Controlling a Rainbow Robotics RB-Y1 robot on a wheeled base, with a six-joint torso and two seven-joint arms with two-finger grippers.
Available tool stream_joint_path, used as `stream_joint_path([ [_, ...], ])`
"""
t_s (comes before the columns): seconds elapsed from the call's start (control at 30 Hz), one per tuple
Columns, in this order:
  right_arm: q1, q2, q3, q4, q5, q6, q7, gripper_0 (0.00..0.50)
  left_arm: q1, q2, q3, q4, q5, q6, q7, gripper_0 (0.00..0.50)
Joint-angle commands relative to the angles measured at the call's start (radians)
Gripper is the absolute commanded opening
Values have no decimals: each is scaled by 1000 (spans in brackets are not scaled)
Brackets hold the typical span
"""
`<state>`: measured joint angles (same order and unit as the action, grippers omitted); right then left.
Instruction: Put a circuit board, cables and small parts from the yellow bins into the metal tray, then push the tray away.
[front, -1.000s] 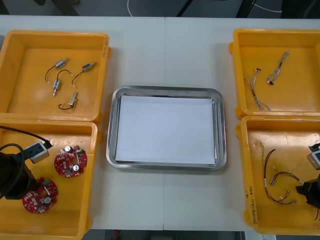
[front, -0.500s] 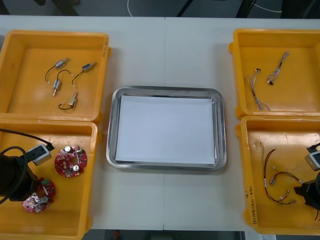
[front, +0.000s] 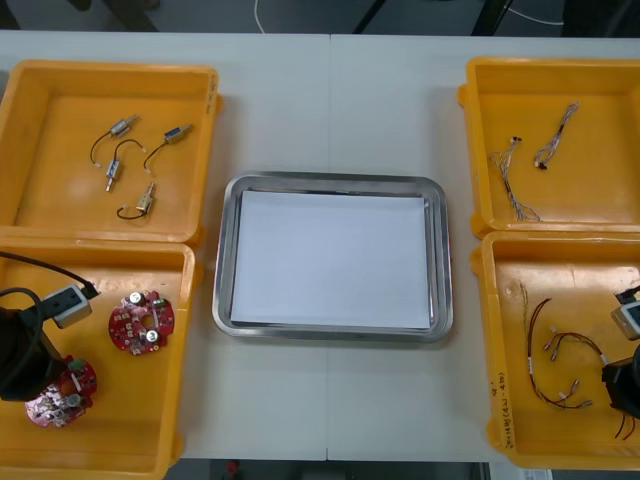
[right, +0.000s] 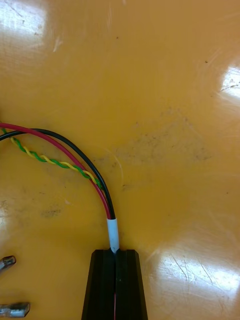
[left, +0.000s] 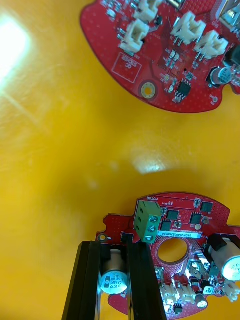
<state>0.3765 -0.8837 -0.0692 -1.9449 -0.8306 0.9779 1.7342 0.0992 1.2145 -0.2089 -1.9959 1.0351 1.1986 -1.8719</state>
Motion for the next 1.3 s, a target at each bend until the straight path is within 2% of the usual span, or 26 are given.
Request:
stream_joint_path([
  [0.03, 28, -34, -37, -5, -19, -8, 13, 0, -18, 40, 92, -49, 31, 61, -76, 0],
  [0.17, 27, -37, -81, -32, -27, 19, 16, 0, -18, 23, 141, -69, 45, 95, -75, 0],
  [0.3, 27, -41, -166, -98, -47, 110, 7, 0, -33, -27, 209, -100, 56, 165, -64, 0],
  [0.4, 25, -41, -242, -152, -68, 202, 1, 0, -67, -59, 230, -116, 62, 219, -49, 0],
  [0.57, -1, -43, -382, -201, -179, 350, 1, 0, -145, -104, 237, -123, 59, 299, -21, 0],
  [0.67, -13, -43, -442, -218, -206, 415, -2, 0, -190, -132, 237, -123, 60, 342, -4, 0],
  [0.83, -51, -50, -515, -227, -213, 528, -4, 0, -271, -178, 235, -124, 60, 420, 25, 0],
  [1.0, -143, -54, -558, -230, -217, 659, -12, 0, -362, -216, 212, -156, 65, 495, 143, 0],
  [1.2, -274, -60, -555, -244, -229, 778, -18, 0, -518, -236, 59, -215, 45, 530, 418, 0],
  [1.3, -324, -61, -540, -243, -232, 821, -19, 0, -569, -254, -1, -221, 26, 530, 497, 0],
])
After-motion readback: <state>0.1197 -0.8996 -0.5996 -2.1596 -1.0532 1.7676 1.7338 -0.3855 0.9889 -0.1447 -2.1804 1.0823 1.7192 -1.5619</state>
